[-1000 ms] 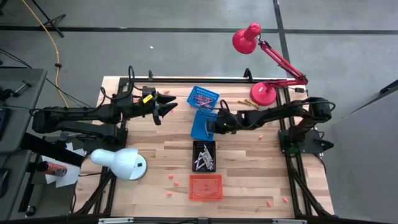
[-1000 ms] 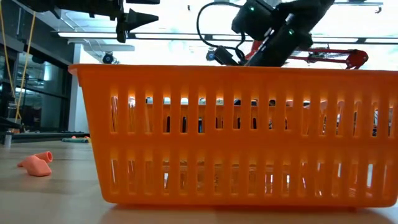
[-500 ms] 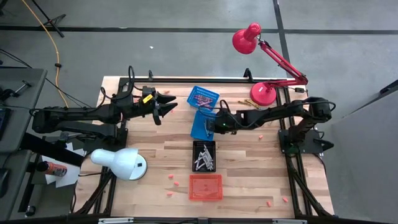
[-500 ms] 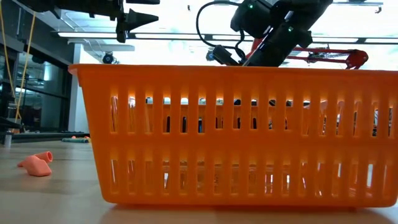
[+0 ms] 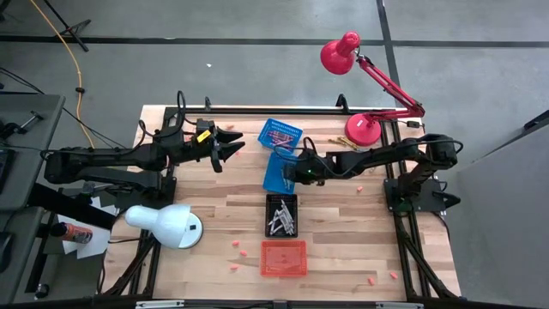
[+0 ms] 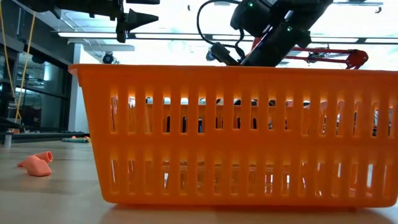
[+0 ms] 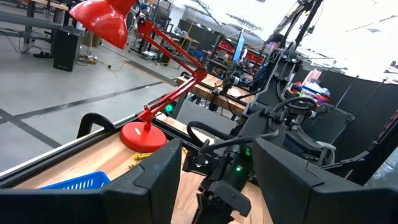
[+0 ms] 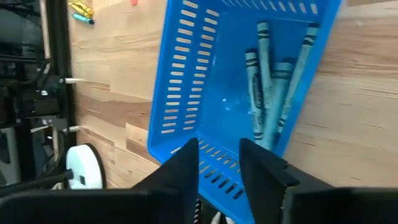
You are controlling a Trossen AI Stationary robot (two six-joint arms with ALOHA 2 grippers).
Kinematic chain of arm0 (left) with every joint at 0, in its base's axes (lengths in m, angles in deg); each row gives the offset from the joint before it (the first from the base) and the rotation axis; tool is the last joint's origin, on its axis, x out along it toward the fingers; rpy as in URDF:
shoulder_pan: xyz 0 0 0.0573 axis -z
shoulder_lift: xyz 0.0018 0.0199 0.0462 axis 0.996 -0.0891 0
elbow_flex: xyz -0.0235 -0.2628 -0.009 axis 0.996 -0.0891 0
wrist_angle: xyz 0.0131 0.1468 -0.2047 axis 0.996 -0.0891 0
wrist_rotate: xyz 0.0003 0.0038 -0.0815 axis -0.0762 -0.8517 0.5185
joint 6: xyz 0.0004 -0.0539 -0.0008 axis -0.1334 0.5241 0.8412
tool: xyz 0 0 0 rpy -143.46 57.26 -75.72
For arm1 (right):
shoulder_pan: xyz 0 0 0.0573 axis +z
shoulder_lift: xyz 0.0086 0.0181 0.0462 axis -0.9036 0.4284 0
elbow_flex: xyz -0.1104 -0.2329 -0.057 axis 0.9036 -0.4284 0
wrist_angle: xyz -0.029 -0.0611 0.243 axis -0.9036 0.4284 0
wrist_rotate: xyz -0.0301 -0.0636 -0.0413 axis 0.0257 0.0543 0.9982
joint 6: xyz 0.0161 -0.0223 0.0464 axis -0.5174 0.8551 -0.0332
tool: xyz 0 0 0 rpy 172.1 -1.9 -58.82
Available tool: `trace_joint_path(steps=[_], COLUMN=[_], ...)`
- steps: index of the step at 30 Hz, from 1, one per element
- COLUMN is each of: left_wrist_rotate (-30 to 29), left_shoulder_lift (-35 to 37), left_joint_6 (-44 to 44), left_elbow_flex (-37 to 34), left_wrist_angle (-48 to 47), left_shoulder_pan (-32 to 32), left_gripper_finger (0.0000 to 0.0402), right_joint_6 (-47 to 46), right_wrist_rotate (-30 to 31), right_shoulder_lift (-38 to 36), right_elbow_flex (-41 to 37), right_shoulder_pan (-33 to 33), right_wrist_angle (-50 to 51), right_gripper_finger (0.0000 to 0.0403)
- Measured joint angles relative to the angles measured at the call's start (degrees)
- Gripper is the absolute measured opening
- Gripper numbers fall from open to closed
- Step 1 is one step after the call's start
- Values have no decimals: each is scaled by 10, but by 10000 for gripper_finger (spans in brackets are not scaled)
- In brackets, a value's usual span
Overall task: Sort crayons
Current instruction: Put the blue crayon into the bottom blue bin
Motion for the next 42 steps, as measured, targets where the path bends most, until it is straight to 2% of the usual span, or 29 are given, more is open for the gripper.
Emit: trace_joint_path(steps=[5, 10, 16, 20, 24, 29, 37, 42], left_wrist_rotate=[0, 0, 9, 41, 51, 29, 18, 18], left_shoulder_lift=[0, 2, 3, 3, 3, 3, 3, 3], left_joint_6=[0, 0, 0, 0, 0, 0, -1, -1], left_elbow_flex=[0, 0, 0, 0, 0, 0, 0, 0], left_wrist_angle=[0, -2, 0, 0, 0, 6, 5, 4], left_shoulder_pan=[0, 0, 0, -1, -1, -1, -1, -1], left_gripper_finger=[186, 186, 186, 186, 186, 186, 186, 186], right_joint_6=[49, 151, 276, 346, 428, 535, 683, 732], right_wrist_rotate=[-1, 0, 35, 63, 65, 60, -53, -61], right_shoulder_lift=[-15, -78, -182, -244, -286, -312, -316, -316], right_elbow_flex=[0, 0, 0, 0, 0, 0, 0, 0], right_shoulder_pan=[-6, -19, -28, -28, -28, -35, -67, -70], right_wrist_angle=[-9, 6, 99, 167, 193, 169, 23, -9], right_gripper_finger=[132, 133, 133, 133, 133, 133, 133, 133])
